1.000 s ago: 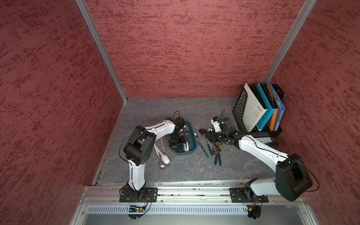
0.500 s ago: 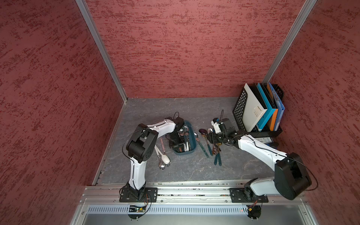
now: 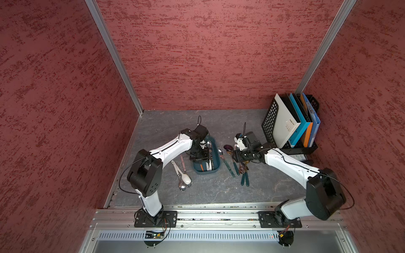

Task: Put the spoon into the storage box
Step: Place the spoon in the storage box, then pick up the spoon from the center of the board.

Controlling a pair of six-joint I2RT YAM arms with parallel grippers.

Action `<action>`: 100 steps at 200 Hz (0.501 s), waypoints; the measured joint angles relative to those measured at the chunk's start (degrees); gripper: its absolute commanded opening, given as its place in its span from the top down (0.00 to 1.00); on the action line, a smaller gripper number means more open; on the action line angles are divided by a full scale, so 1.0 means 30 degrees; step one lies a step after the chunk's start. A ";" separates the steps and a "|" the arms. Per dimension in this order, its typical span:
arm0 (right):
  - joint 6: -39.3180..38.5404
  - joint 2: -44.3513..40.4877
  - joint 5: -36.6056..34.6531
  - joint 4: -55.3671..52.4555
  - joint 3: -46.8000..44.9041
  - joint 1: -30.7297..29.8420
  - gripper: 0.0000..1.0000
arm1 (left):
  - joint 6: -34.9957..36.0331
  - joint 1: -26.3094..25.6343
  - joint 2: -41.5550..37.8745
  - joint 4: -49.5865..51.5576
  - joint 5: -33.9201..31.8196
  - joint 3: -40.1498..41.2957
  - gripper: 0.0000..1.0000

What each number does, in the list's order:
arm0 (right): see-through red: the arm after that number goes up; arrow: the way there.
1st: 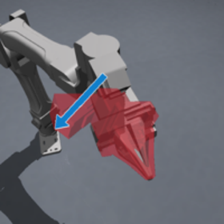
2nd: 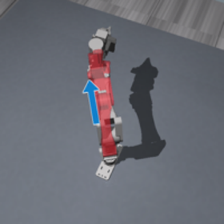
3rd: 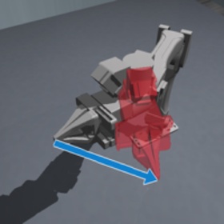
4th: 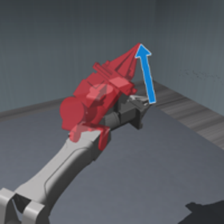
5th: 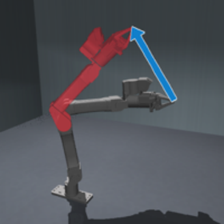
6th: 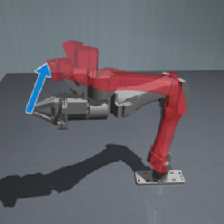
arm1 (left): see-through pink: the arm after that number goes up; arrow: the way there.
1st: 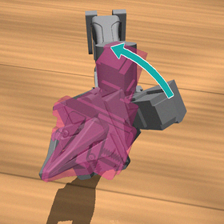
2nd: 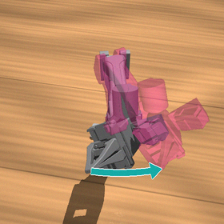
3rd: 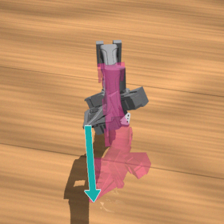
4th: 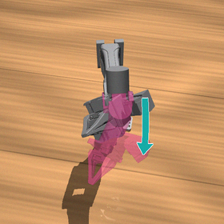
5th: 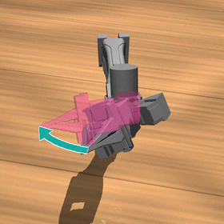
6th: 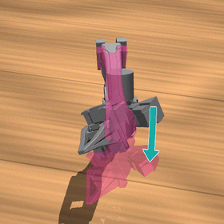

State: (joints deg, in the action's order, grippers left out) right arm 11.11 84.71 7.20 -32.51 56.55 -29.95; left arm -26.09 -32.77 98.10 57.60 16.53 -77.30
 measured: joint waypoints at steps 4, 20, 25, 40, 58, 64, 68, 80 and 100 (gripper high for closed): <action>-0.0029 0.0168 0.0000 -0.0073 0.0051 -0.0131 0.55 | 0.0160 0.0036 -0.0379 -0.0044 -0.0255 0.0000 0.53; -0.0080 0.0648 -0.0022 -0.0364 0.0095 -0.0583 0.55 | 0.0678 0.0277 -0.1668 -0.0350 -0.1202 0.0160 0.52; -0.0095 0.0794 -0.0066 -0.0481 0.0095 -0.0721 0.55 | 0.0823 0.0444 -0.2149 -0.0474 -0.1494 0.0299 0.52; -0.0160 0.1260 -0.0248 -0.0947 0.0219 -0.1166 0.55 | 0.1107 0.1246 -0.3563 -0.0962 -0.1974 0.1151 0.52; -0.0219 0.1916 -0.0561 -0.1348 0.0663 -0.1668 0.55 | 0.1151 0.2841 -0.5435 -0.1690 -0.2361 0.2812 0.51; -0.0219 0.2098 -0.0699 -0.1406 0.0809 -0.1814 0.55 | 0.1158 0.3344 -0.6142 -0.1996 -0.2499 0.3483 0.49; -0.0219 0.2222 -0.0801 -0.1457 0.0918 -0.1923 0.55 | 0.1129 0.3672 -0.6579 -0.2244 -0.2550 0.3949 0.46; -0.0219 0.2557 -0.1013 -0.1479 0.1107 -0.2244 0.56 | 0.1013 0.4524 -0.8364 -0.3009 -0.2696 0.5479 0.36; -0.0160 0.3104 -0.1370 -0.1479 0.1166 -0.2659 0.57 | 0.1158 0.5384 -1.1030 -0.3774 -0.2681 0.7213 0.34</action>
State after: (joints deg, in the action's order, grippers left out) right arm 10.63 94.02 3.09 -36.95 60.05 -37.93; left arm -22.61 -16.62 65.01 46.28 8.49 -55.66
